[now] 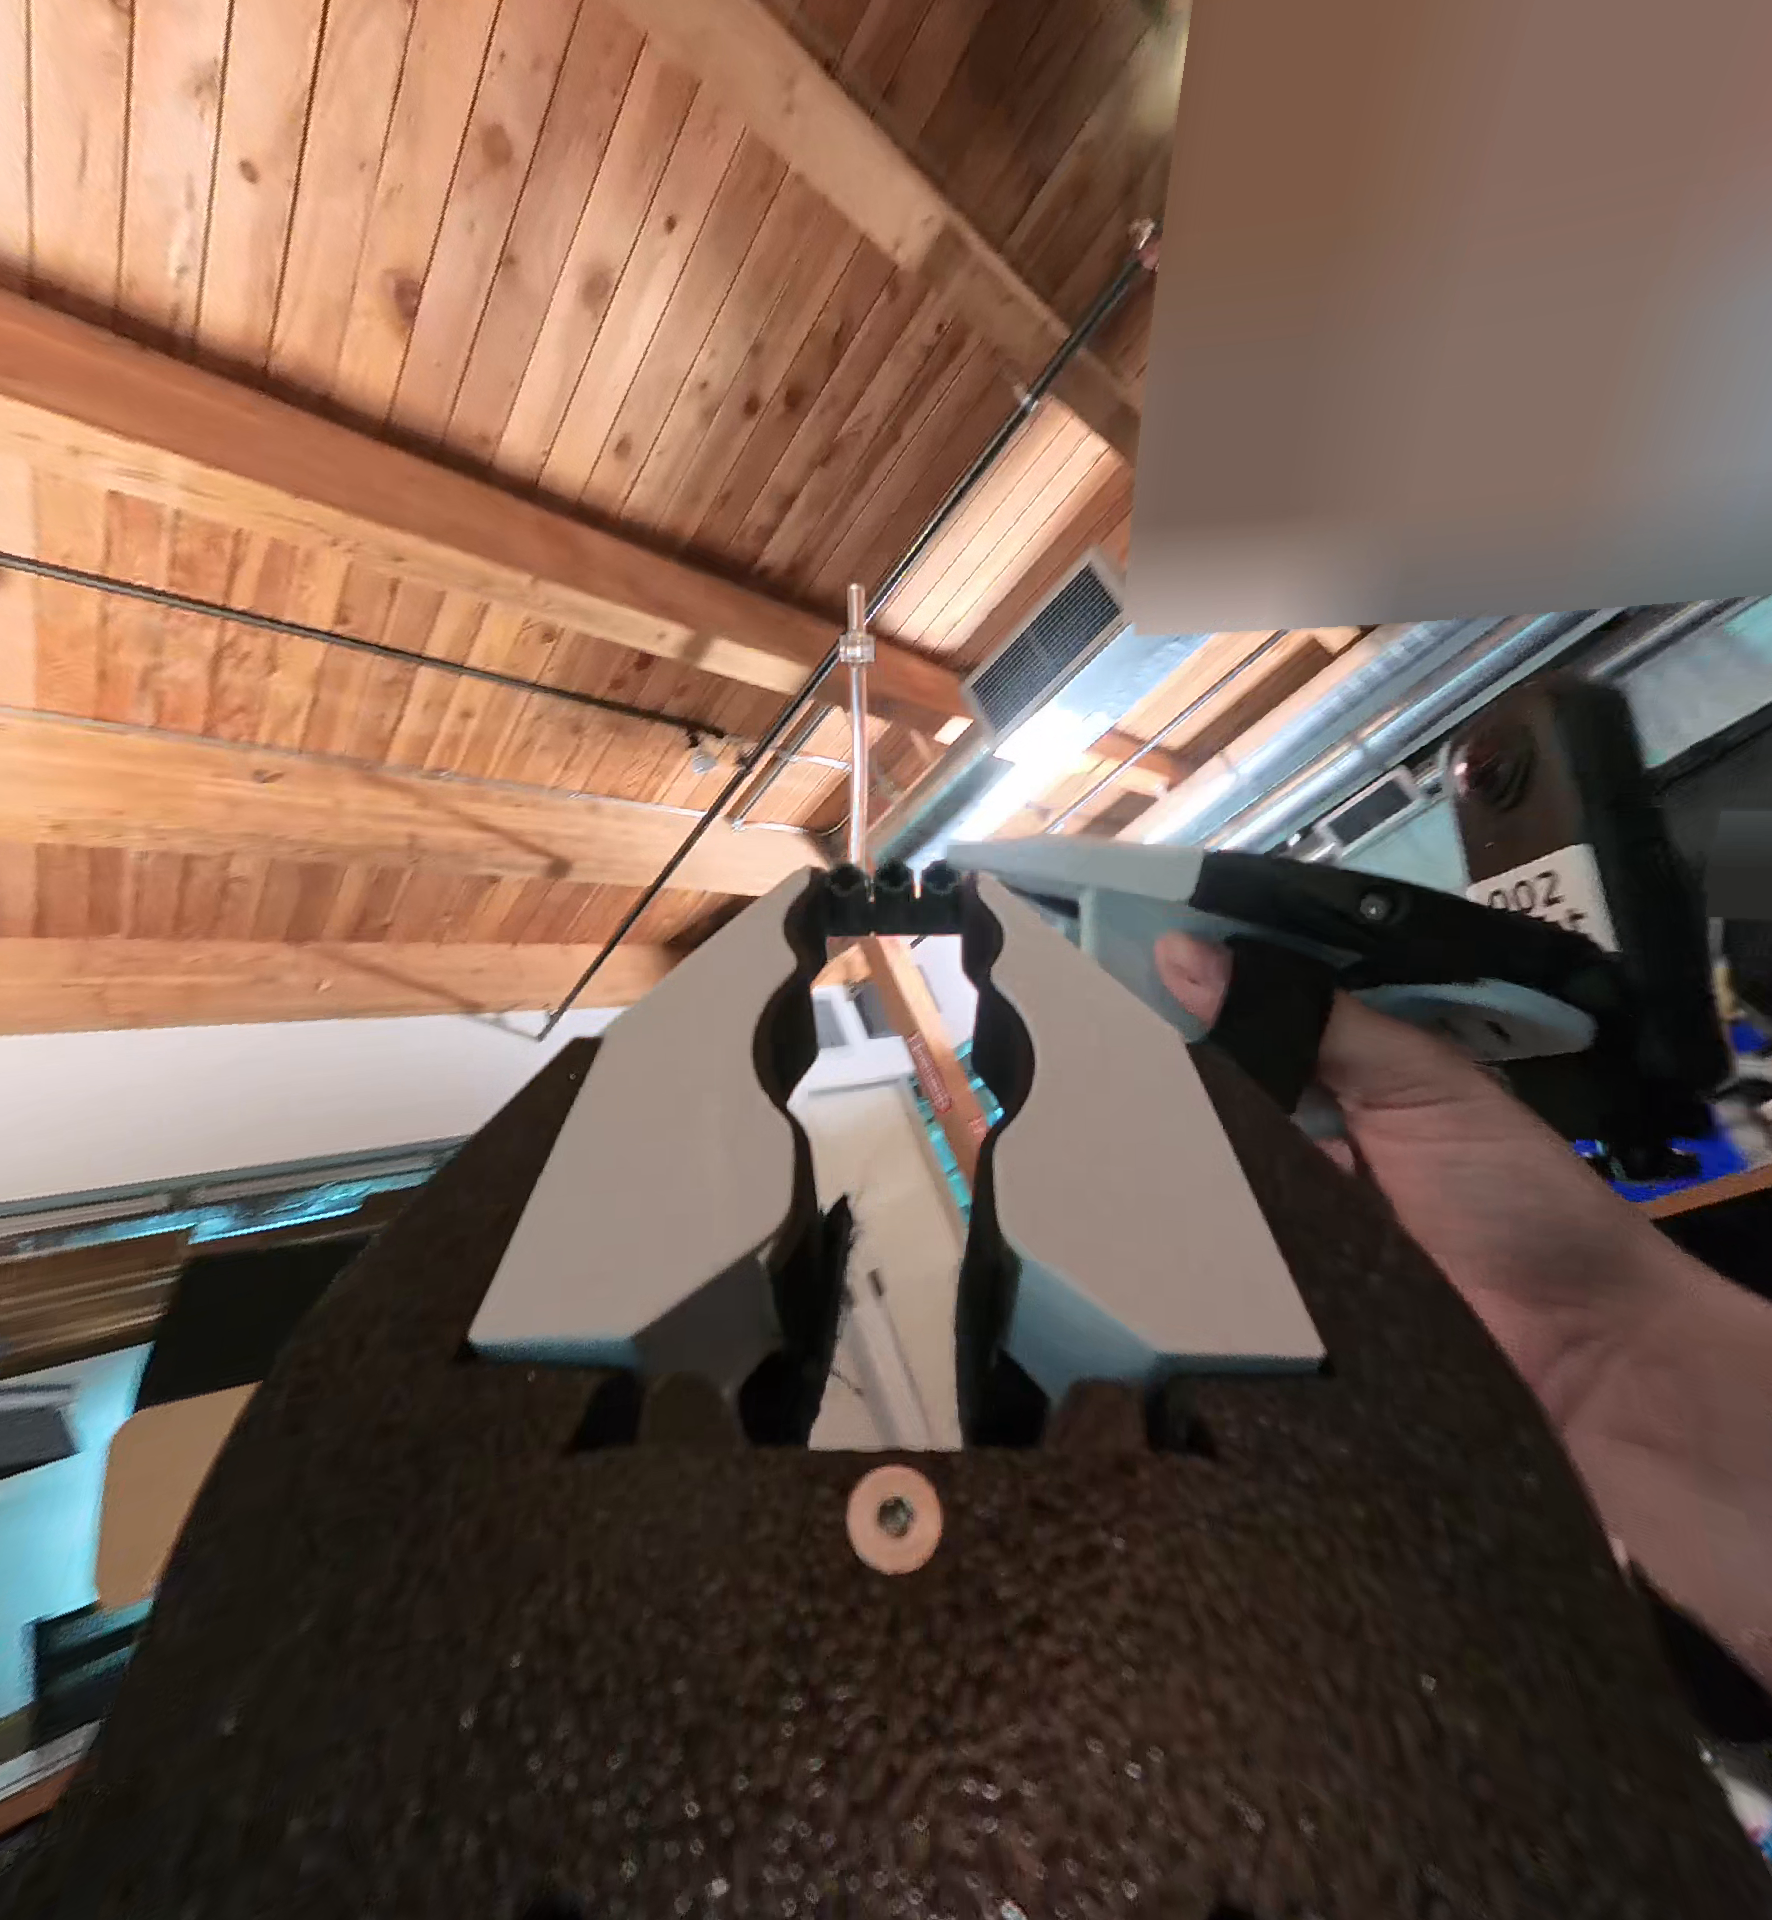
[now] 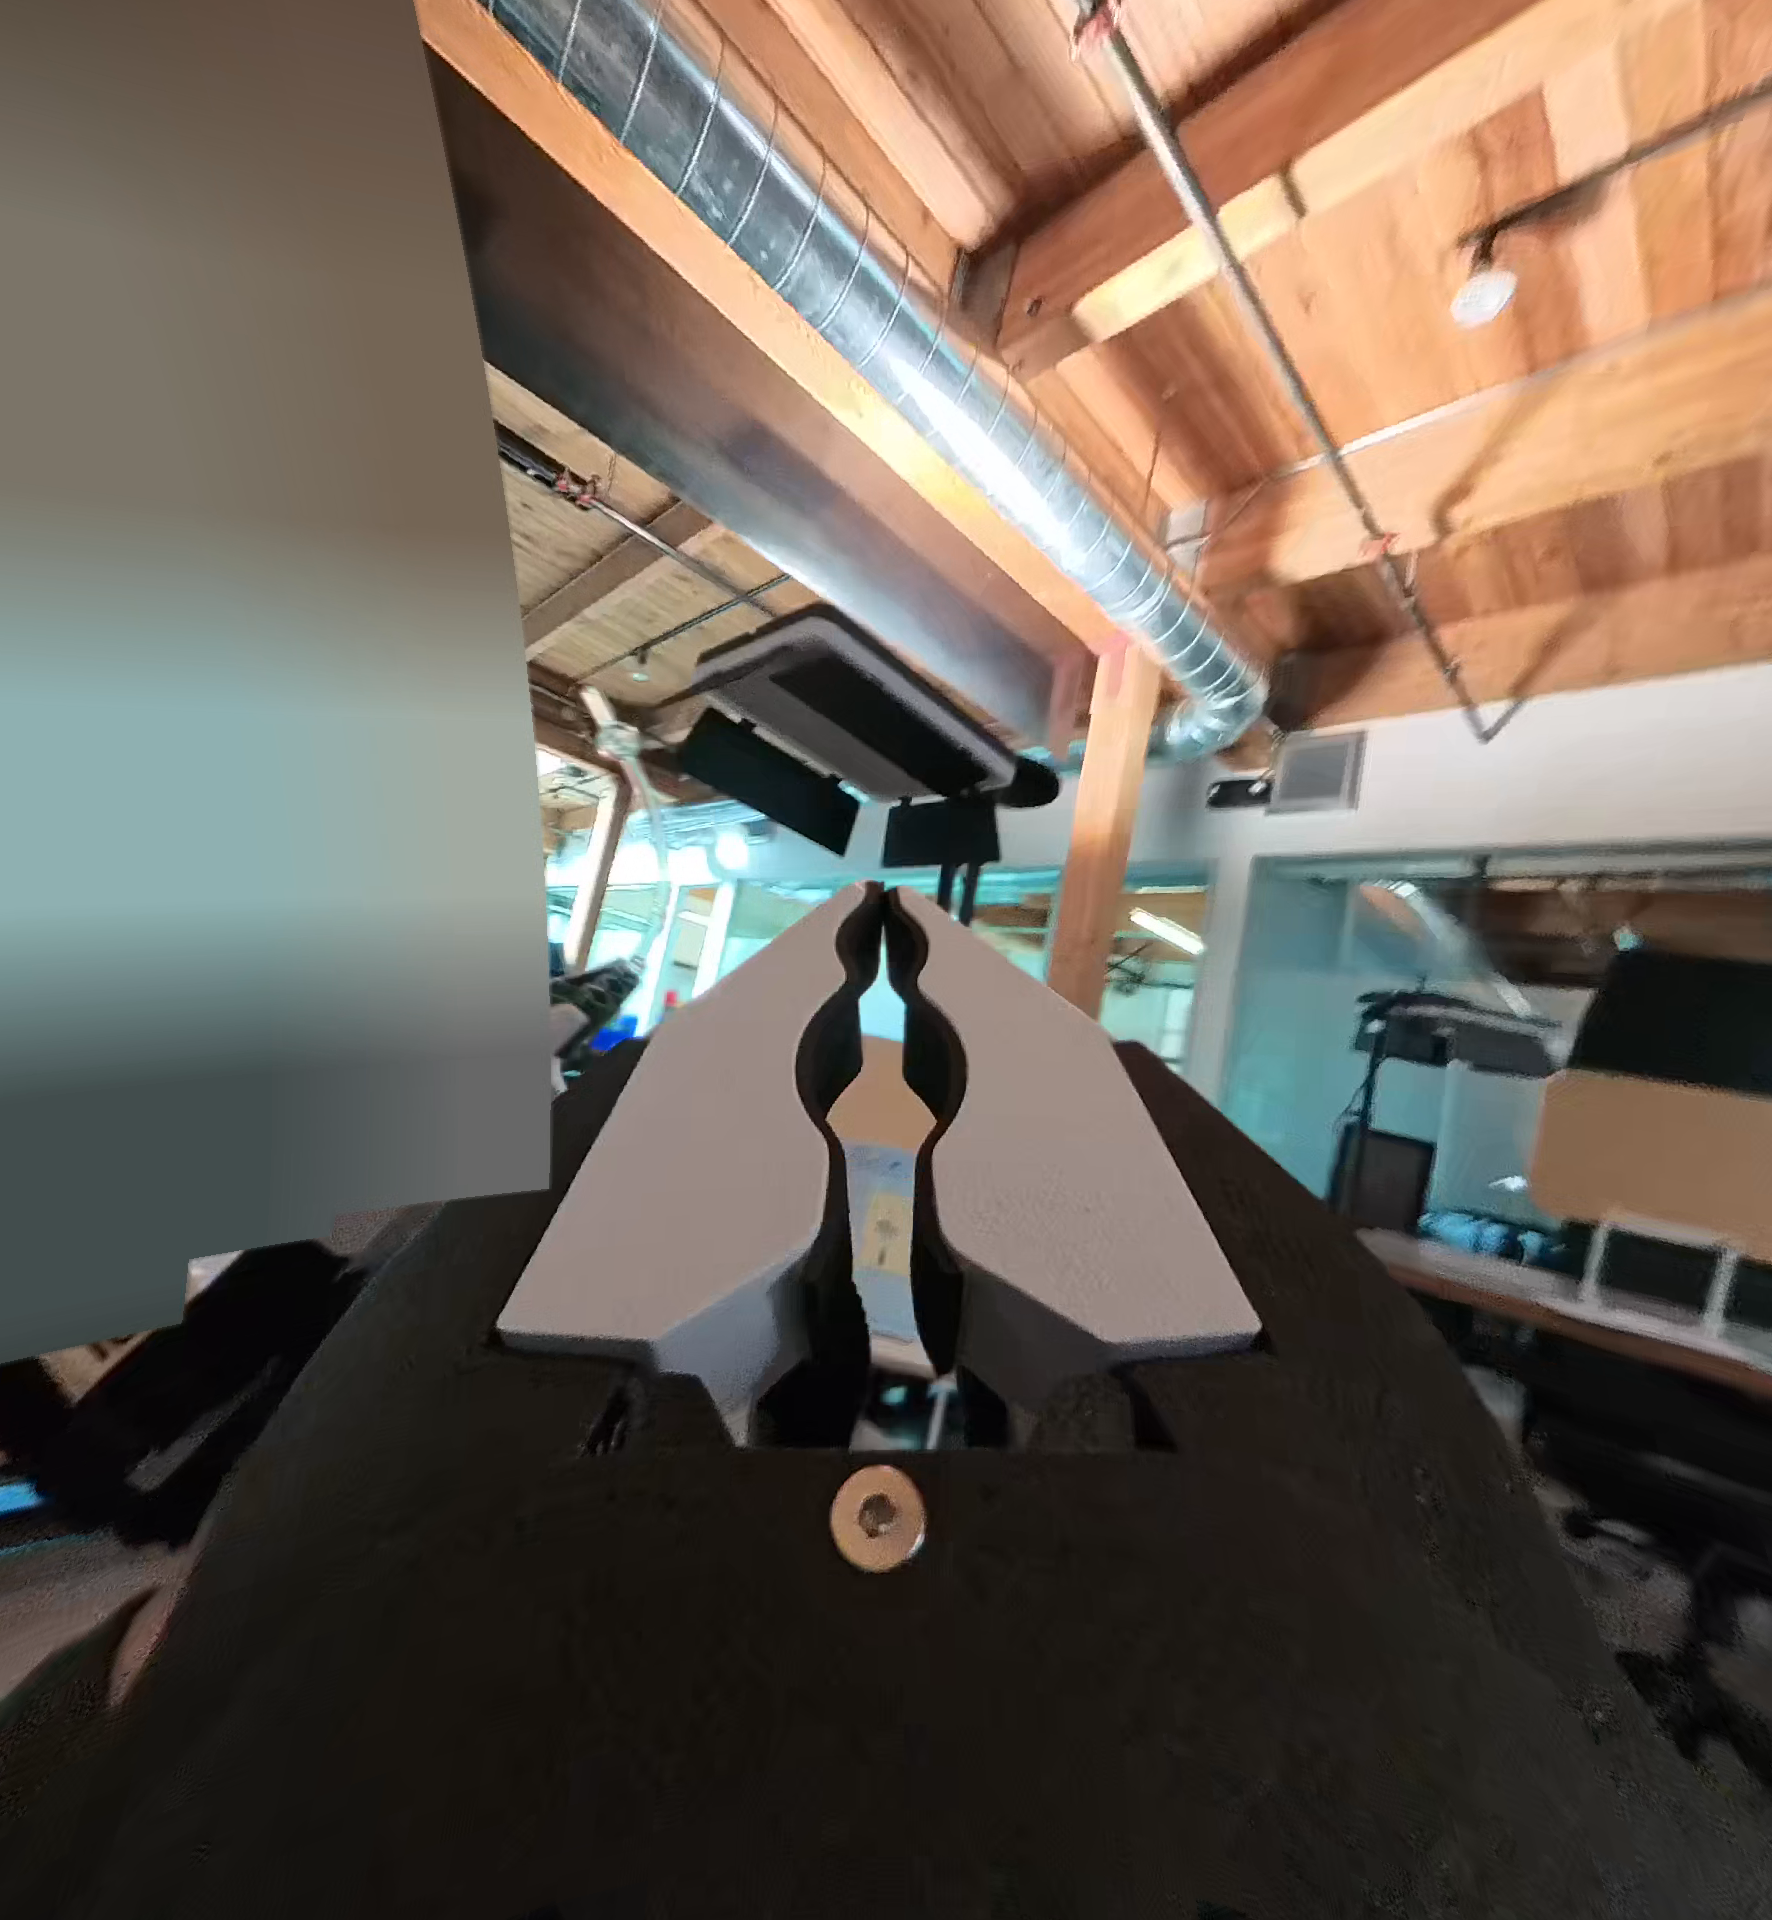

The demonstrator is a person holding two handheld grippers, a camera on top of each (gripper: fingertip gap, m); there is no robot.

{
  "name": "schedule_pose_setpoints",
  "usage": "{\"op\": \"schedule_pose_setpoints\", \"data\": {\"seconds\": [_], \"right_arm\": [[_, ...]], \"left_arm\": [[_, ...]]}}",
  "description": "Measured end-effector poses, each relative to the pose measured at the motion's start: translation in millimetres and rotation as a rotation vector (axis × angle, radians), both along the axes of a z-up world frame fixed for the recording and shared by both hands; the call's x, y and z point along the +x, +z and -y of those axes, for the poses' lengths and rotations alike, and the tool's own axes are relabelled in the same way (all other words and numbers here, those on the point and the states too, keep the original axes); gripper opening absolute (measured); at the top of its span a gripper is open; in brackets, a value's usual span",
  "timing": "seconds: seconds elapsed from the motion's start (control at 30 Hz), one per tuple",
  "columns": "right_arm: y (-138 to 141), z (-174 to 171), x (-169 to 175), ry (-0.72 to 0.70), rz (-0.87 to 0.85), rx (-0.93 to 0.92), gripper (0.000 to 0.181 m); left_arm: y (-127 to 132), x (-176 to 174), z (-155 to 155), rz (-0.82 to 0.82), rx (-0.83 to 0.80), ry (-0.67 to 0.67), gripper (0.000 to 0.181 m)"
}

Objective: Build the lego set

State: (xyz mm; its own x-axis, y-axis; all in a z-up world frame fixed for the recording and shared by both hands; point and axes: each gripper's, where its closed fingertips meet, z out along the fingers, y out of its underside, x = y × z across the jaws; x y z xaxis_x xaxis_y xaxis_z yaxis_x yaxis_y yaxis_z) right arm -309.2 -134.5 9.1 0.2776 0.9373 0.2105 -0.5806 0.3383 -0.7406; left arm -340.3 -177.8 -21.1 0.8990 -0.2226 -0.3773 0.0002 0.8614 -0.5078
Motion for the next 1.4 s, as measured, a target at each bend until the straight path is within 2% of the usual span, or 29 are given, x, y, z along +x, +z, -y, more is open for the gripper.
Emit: {"op": "schedule_pose_setpoints", "data": {"seconds": [0.1,0.33,0.53,0.83,1.4], "right_arm": [[-2.0,-20.1,10.2,0.077,0.027,-0.068,0.000],[-5.5,-48.4,38.3,0.044,0.076,-0.136,0.000],[-3.7,-39.6,39.1,0.066,0.080,-0.114,0.000],[-7.1,-33.6,26.7,0.091,0.111,-0.097,0.000],[-19.6,-23.4,-4.4,0.040,0.216,-0.029,0.000]], "left_arm": [[2.7,-10.3,3.9,-0.012,-0.009,0.041,0.023],[8.7,-45.5,7.9,0.066,-0.121,0.060,0.023],[2.9,-56.7,-1.7,0.098,-0.193,0.049,0.023],[-3.0,-38.4,-15.5,0.043,-0.268,0.010,0.023],[2.3,-50.6,-3.9,0.080,-0.252,-0.038,0.022]]}}
